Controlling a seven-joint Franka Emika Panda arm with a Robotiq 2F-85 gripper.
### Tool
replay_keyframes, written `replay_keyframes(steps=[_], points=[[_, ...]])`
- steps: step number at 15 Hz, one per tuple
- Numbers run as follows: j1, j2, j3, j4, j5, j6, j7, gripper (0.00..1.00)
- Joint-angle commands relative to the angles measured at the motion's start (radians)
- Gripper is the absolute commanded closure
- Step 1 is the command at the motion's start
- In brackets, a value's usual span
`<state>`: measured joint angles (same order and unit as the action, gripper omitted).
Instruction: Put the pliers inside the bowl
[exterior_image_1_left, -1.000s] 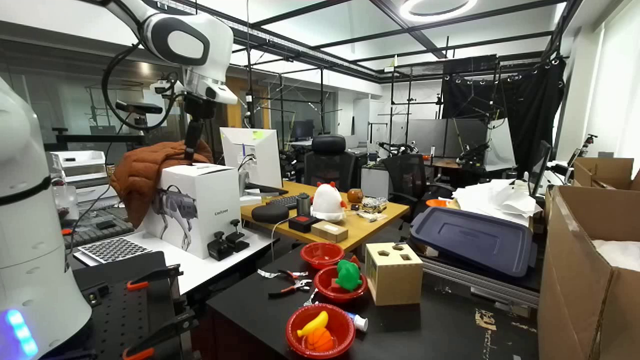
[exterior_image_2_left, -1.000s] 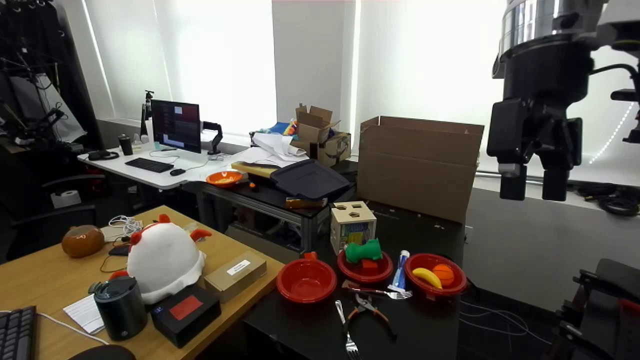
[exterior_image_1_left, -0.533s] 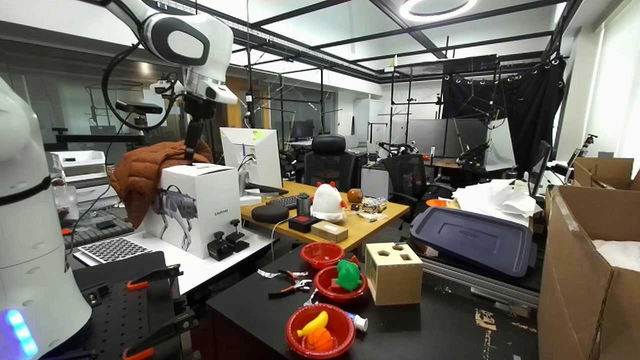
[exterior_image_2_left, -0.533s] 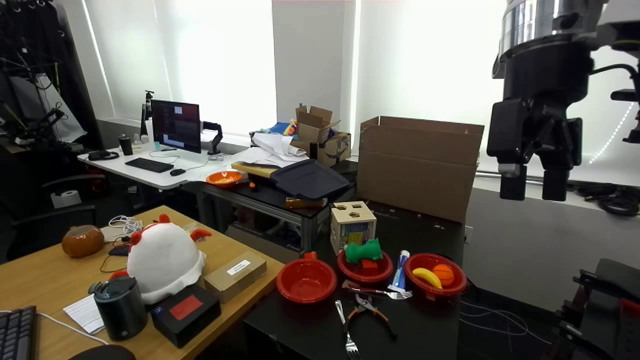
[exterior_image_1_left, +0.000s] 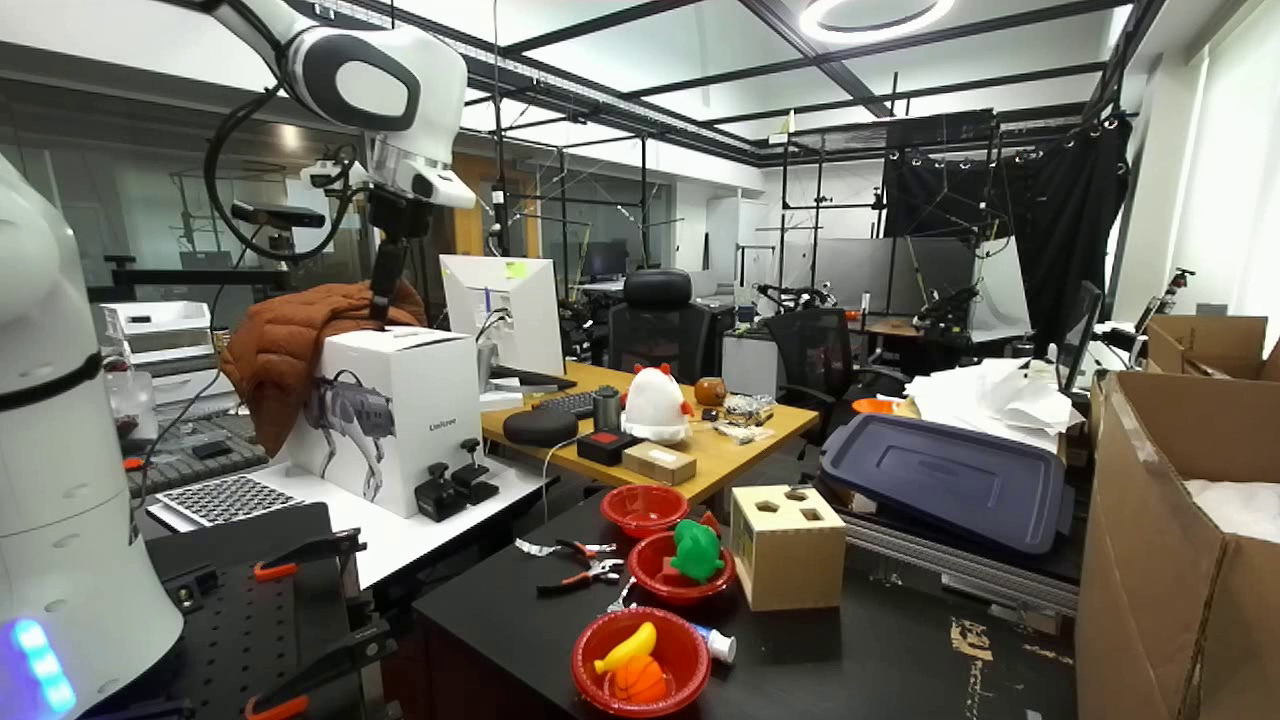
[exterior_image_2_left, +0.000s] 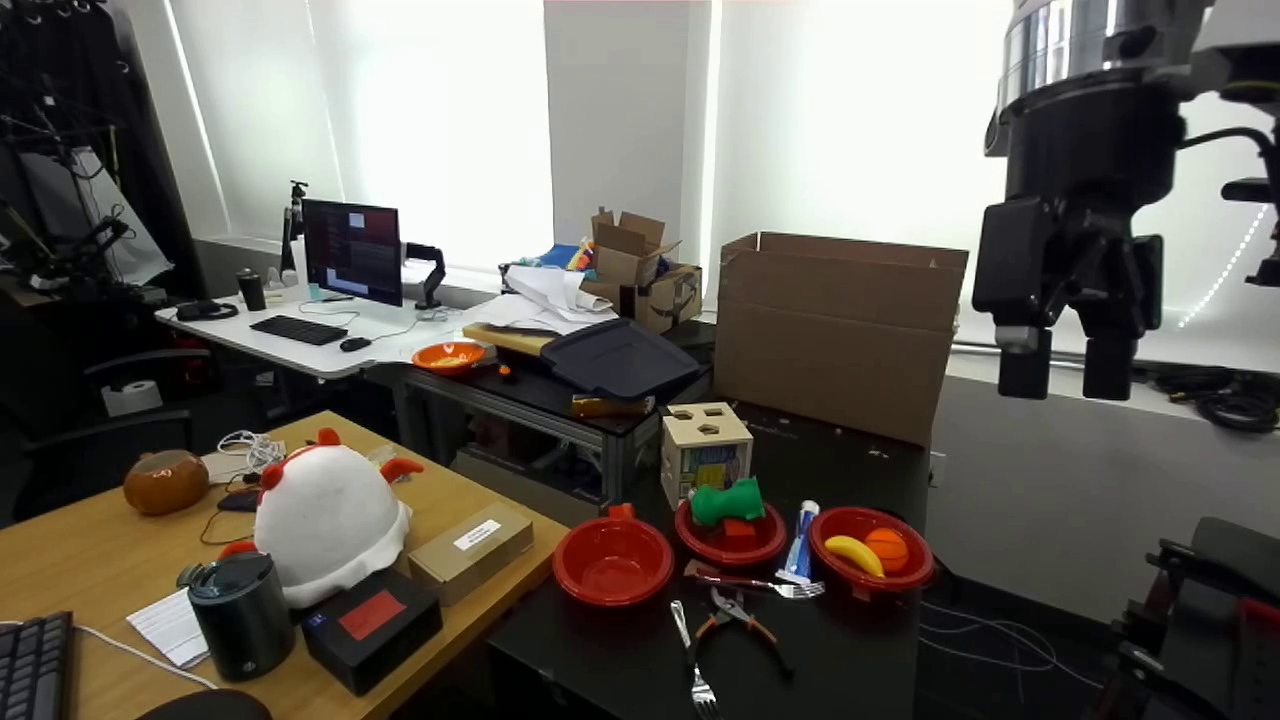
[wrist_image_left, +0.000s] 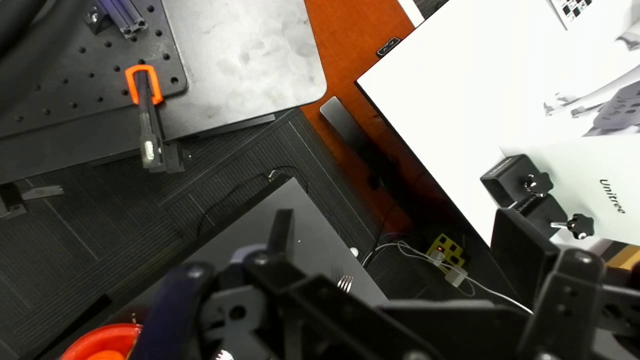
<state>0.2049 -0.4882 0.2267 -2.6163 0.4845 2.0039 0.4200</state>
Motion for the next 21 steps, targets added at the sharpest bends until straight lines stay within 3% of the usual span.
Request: replay_keyframes(steps=[1,9,15,21], points=[[-0.049,-0.008,-0.012,0.01,-0.062,-0.001,0.009,0.0],[-0.225,0.057,-0.171,0.127,-0.299,-0.089,-0.112,0.0],[-0.281,0.207,-0.27,0.239,-0.398,-0.073,-0.293,0.0],[-0.315,0.399,-0.321,0.363,-0.515,0.008,-0.369,0.0]])
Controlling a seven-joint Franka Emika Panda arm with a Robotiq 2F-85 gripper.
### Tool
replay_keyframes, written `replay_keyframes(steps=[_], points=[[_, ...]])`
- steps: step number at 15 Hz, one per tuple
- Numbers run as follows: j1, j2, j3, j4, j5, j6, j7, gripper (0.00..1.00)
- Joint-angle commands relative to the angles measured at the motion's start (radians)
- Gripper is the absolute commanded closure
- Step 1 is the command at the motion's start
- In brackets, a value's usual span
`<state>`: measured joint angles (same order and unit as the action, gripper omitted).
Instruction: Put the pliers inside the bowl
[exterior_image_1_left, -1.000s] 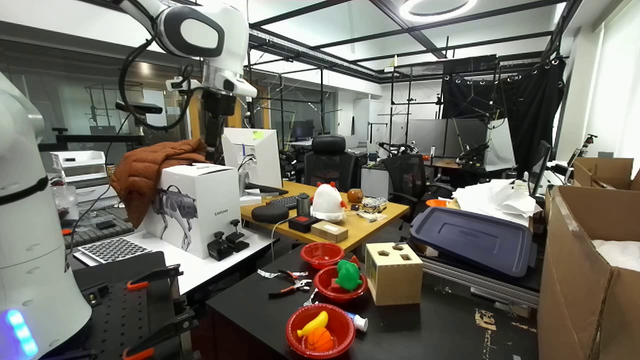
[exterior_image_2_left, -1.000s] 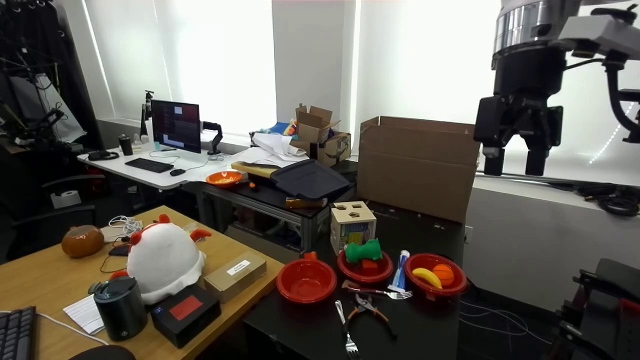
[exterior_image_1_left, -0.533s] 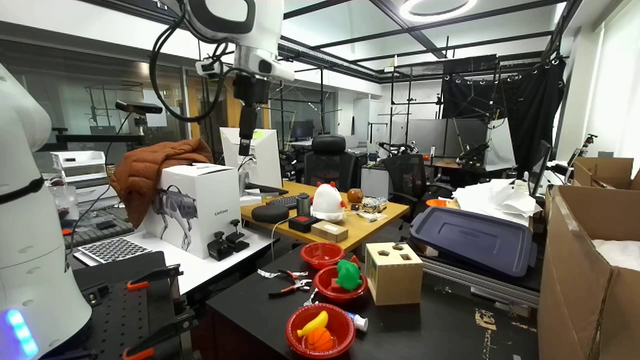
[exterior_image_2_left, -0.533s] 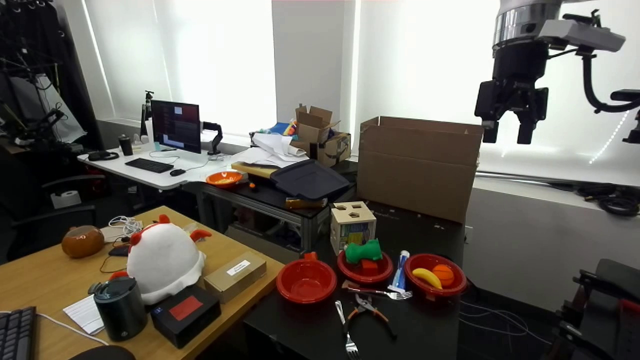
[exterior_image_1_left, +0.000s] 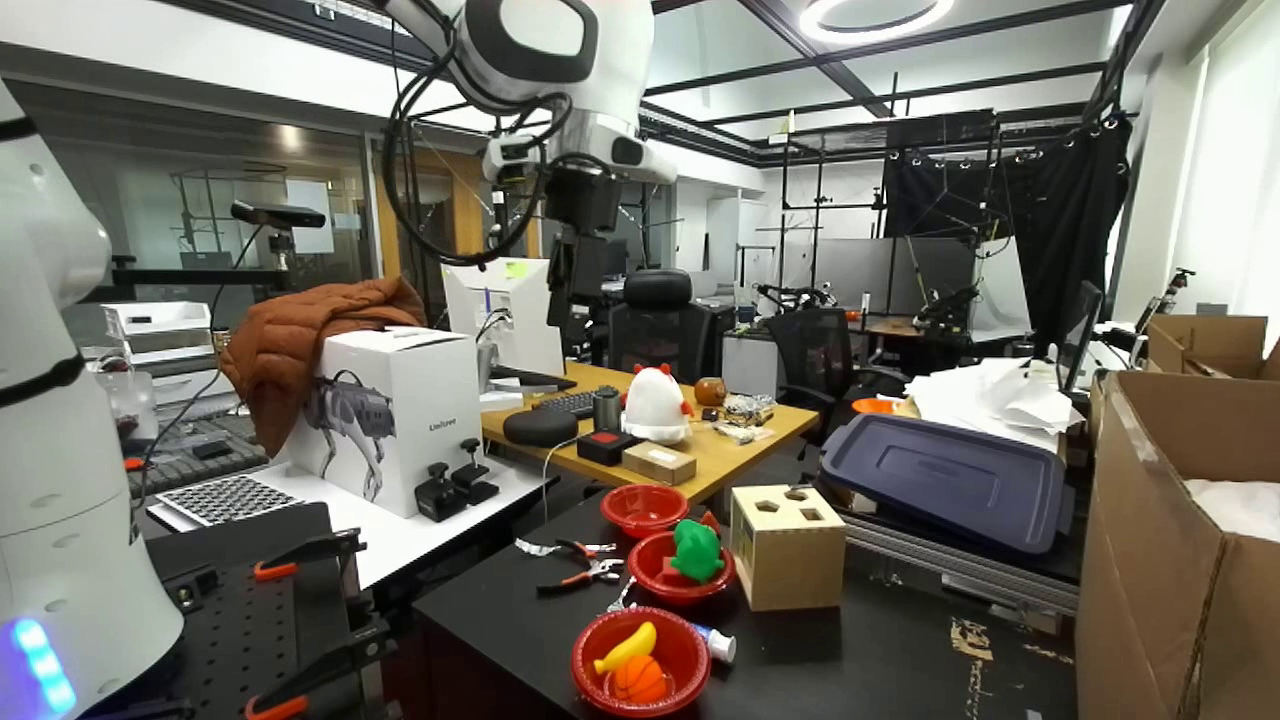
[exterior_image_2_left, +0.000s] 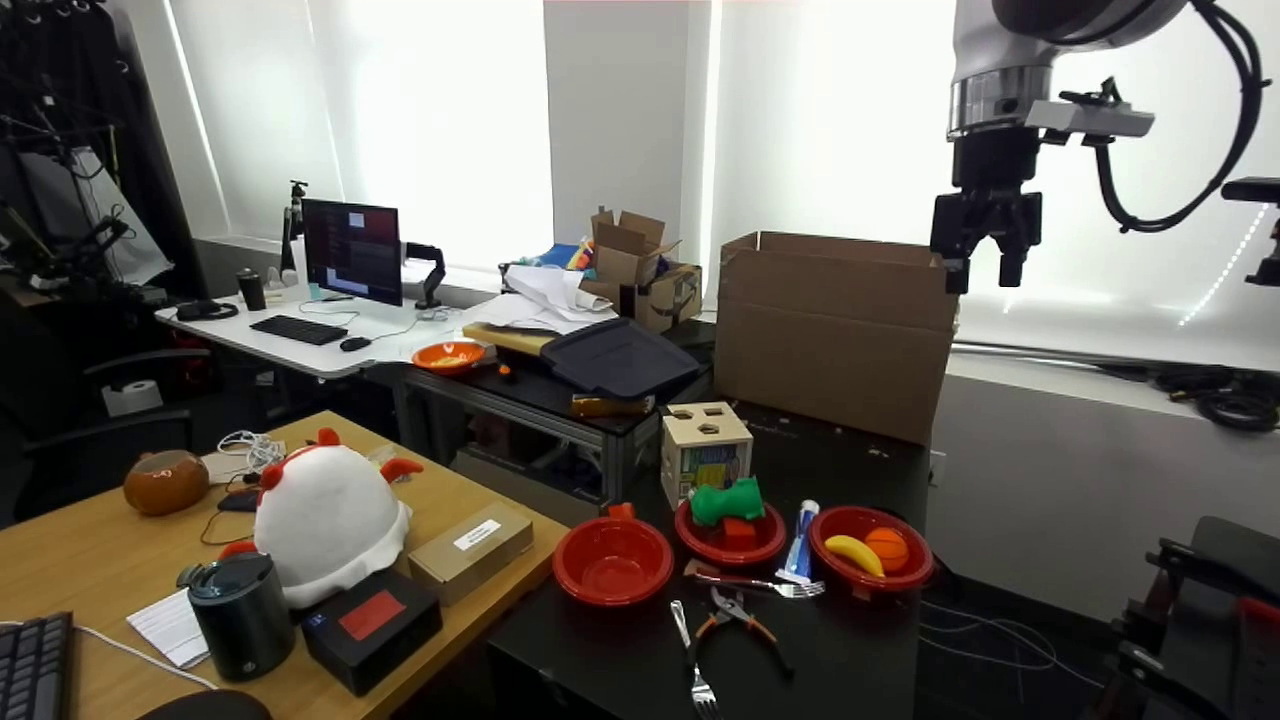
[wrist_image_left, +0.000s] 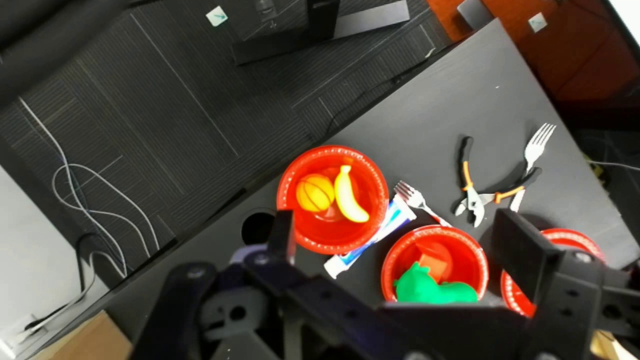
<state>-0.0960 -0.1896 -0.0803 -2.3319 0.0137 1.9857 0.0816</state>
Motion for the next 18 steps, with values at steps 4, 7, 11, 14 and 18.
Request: replay_keyframes(steps=[4,7,11,14,18], points=[[-0.012,0.238,-0.022,0.143,-0.075,0.091,-0.04,0.0],[-0.005,0.339,-0.016,0.172,-0.079,0.108,-0.05,0.0],[0.01,0.454,-0.013,0.213,-0.13,0.125,-0.047,0.0],[0.022,0.51,-0.018,0.247,-0.185,0.164,-0.036,0.0],[0.024,0.565,-0.016,0.273,-0.18,0.275,-0.021,0.0]])
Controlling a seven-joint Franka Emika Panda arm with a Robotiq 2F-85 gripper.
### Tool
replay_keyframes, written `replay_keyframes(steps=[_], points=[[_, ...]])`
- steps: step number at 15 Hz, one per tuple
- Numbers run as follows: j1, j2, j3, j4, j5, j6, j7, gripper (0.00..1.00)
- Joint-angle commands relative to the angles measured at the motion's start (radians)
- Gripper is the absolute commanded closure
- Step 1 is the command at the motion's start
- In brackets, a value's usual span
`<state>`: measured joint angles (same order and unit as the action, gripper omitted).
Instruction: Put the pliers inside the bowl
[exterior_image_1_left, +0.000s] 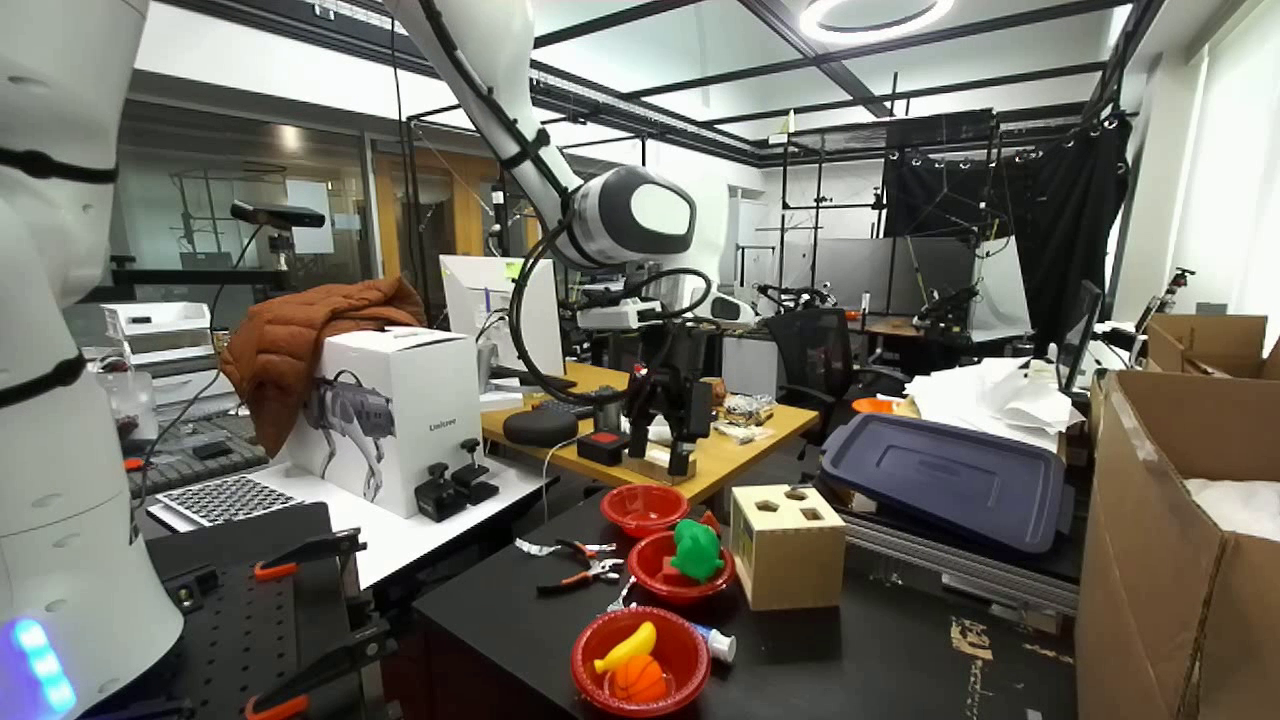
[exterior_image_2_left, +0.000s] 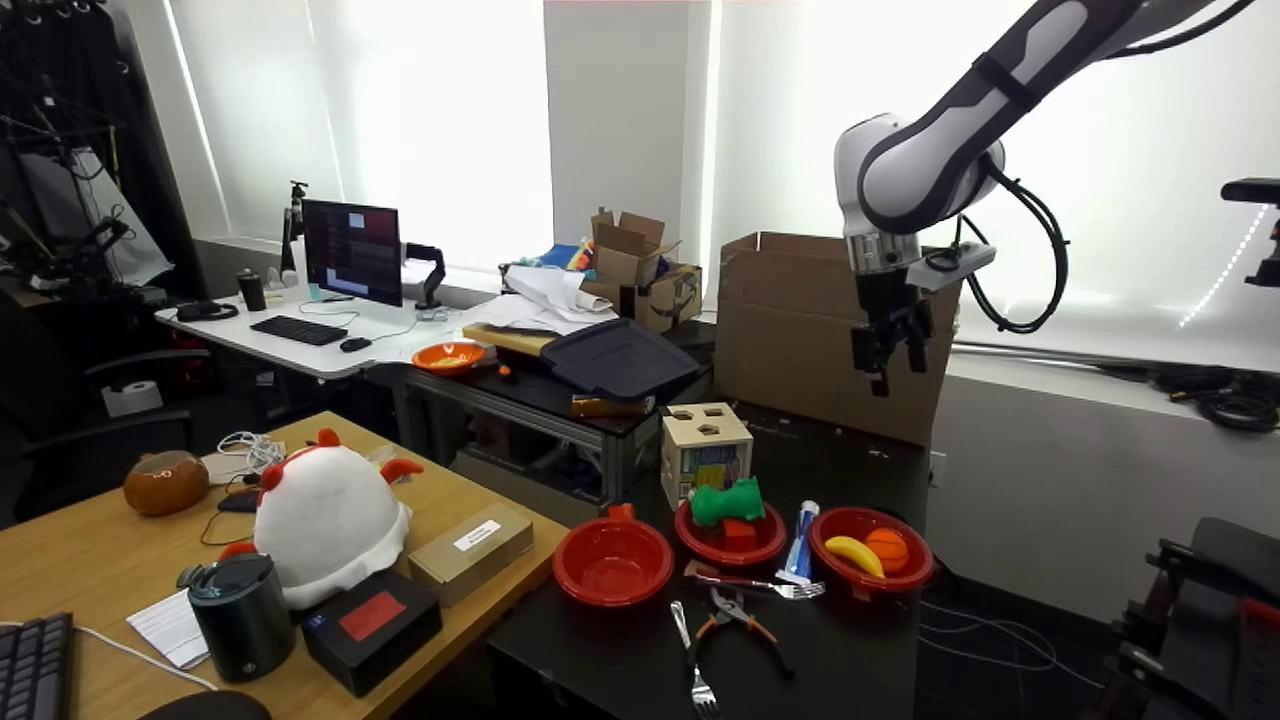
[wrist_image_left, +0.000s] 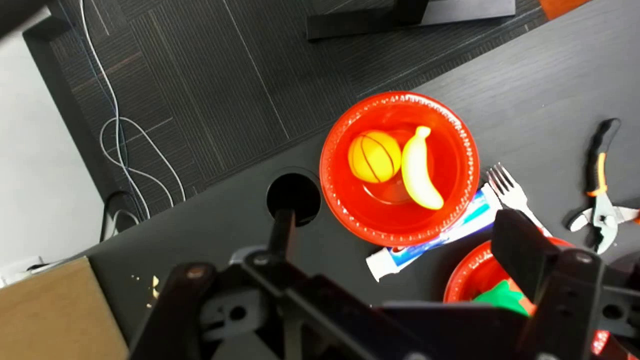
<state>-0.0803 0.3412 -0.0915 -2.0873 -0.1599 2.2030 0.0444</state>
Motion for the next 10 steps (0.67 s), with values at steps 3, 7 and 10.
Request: replay_keyframes(steps=[3,7,10], points=[[0.008,0.033,-0.005,0.014,0.003,0.071,0.009,0.0],[0.013,0.043,-0.006,0.016,0.003,0.087,0.02,0.0],[0.013,0.043,-0.007,0.017,0.003,0.087,0.02,0.0]])
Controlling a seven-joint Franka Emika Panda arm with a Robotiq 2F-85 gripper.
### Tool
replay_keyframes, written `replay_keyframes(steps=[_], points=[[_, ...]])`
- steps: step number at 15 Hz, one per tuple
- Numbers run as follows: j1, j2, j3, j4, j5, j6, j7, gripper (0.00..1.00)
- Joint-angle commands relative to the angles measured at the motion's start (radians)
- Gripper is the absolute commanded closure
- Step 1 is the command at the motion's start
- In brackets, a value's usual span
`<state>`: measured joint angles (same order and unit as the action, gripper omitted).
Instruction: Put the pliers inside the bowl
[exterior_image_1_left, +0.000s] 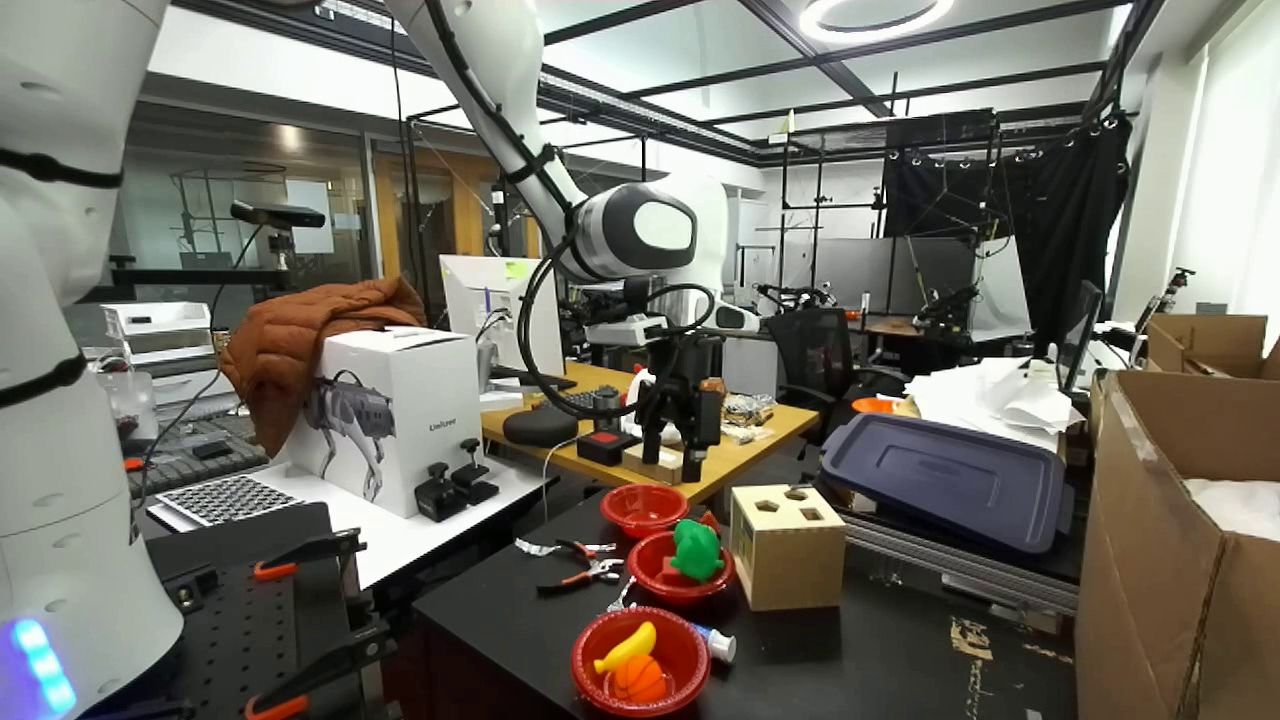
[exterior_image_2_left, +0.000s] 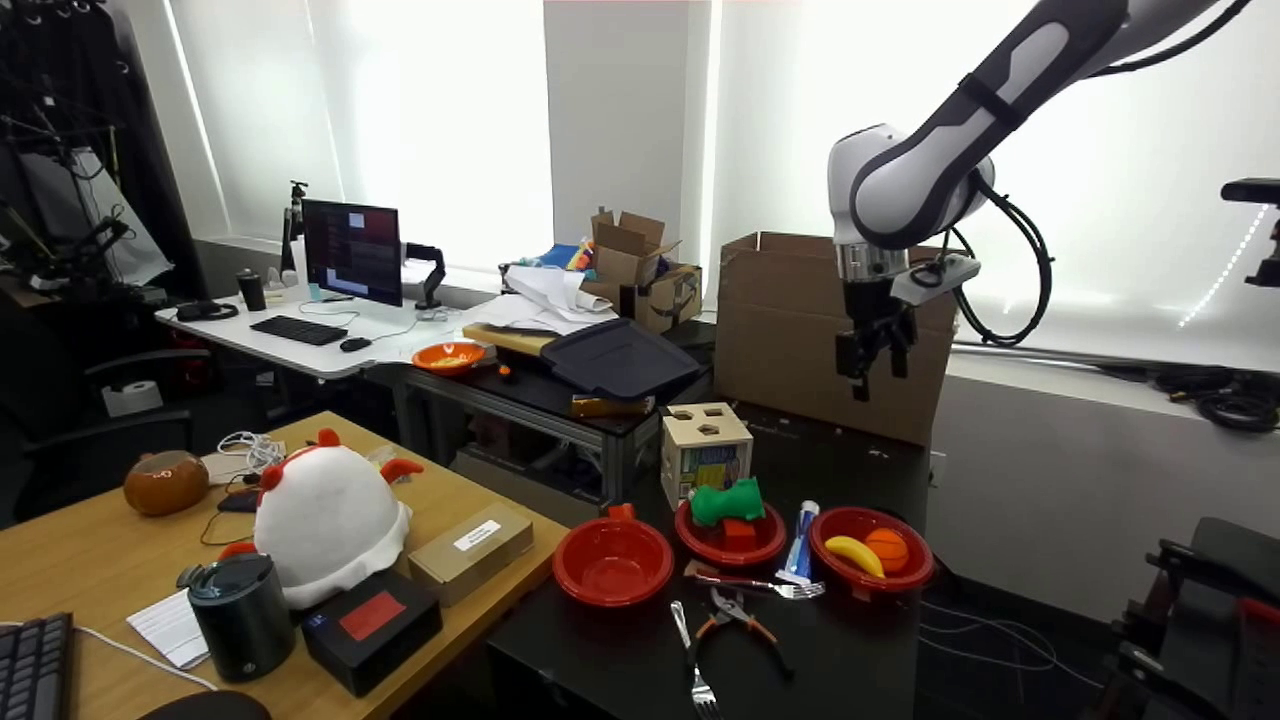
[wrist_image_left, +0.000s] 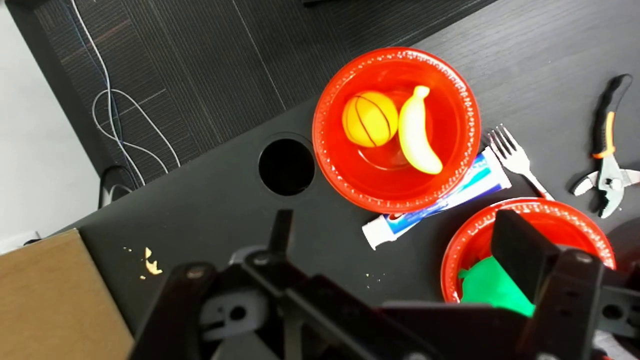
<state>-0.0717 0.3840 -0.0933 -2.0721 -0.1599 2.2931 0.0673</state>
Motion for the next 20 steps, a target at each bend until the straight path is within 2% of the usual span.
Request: replay_keyframes(steps=[1,14,17,20], points=[[0.005,0.001,-0.005,0.002,0.003,-0.003,-0.002,0.0],[0.012,0.011,-0.007,0.009,-0.004,0.018,0.017,0.0],[0.015,0.058,0.023,0.043,0.03,0.041,-0.011,0.0],[0.024,0.118,0.081,0.087,0.082,0.064,-0.058,0.0]])
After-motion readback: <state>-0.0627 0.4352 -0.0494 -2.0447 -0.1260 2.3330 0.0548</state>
